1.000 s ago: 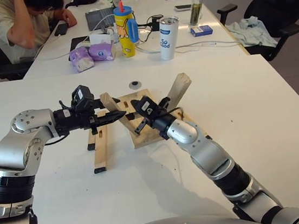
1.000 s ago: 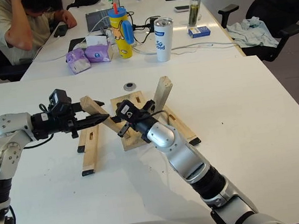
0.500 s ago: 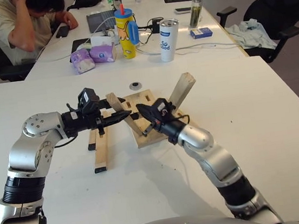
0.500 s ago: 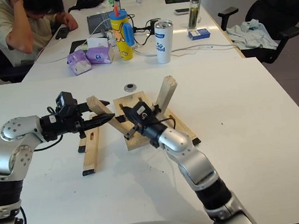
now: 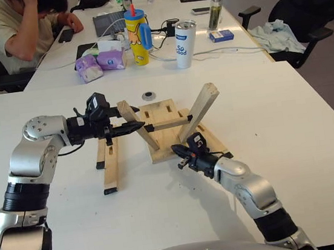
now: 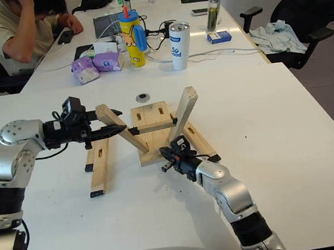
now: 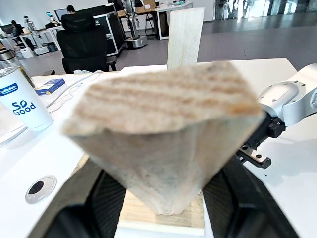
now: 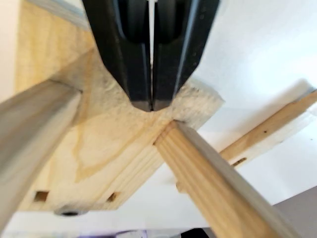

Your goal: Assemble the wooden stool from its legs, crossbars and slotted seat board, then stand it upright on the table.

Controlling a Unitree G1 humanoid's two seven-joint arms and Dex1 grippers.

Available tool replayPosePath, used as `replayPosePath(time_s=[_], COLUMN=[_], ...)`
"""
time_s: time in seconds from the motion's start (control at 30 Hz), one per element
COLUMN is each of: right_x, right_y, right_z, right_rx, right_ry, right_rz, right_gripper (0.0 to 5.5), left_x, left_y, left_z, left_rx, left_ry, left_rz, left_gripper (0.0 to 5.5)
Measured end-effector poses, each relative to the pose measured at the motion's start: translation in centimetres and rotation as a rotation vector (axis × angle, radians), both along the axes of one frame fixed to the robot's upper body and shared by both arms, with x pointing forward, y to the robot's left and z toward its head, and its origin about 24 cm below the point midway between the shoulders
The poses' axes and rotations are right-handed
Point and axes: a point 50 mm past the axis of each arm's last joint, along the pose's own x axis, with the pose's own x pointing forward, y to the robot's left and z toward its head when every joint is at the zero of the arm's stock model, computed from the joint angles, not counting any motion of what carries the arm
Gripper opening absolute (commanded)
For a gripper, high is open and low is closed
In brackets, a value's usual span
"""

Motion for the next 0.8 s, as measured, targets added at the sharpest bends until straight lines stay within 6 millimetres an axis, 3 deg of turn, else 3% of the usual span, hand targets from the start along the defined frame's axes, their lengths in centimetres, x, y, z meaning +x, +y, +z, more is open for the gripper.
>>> replayPosePath(time_s=[0.1,0.23,0.37,0.47,0.53,0.63,0.73,0.8], right_x=[0.7,1.1,1.3,1.4,1.6,1.6,1.6,1.6], right_y=[0.5,1.3,1.5,1.6,1.5,1.5,1.6,1.6], right_z=[0.0,0.2,0.1,0.1,0.3,0.3,0.3,0.1], right_rx=[-0.028,-0.083,-0.096,-0.099,-0.098,-0.103,-0.112,-0.115], right_ry=[0.008,0.011,0.015,0.014,0.004,-0.002,-0.011,-0.004], right_rz=[0.001,0.024,0.031,0.038,0.032,0.030,0.035,0.040], right_gripper=[0.00,0.00,0.00,0.00,0.00,0.00,0.00,0.00], left_x=[0.8,1.3,0.4,-1.1,-2.0,-2.5,-2.6,-2.2], left_y=[-0.1,0.0,1.5,3.4,4.8,5.0,3.3,0.9], left_z=[0.2,-1.5,-0.4,1.0,4.1,8.9,14.2,15.2], left_rx=[0.035,0.067,-0.003,-0.117,-0.314,-0.591,-0.800,-0.787], left_ry=[-0.011,0.035,0.027,0.063,0.047,-0.051,-0.209,-0.236], left_rz=[-0.014,0.023,0.071,0.119,0.138,0.165,0.174,0.230], left_gripper=[2.64,3.18,3.90,3.90,3.90,3.90,3.90,3.90])
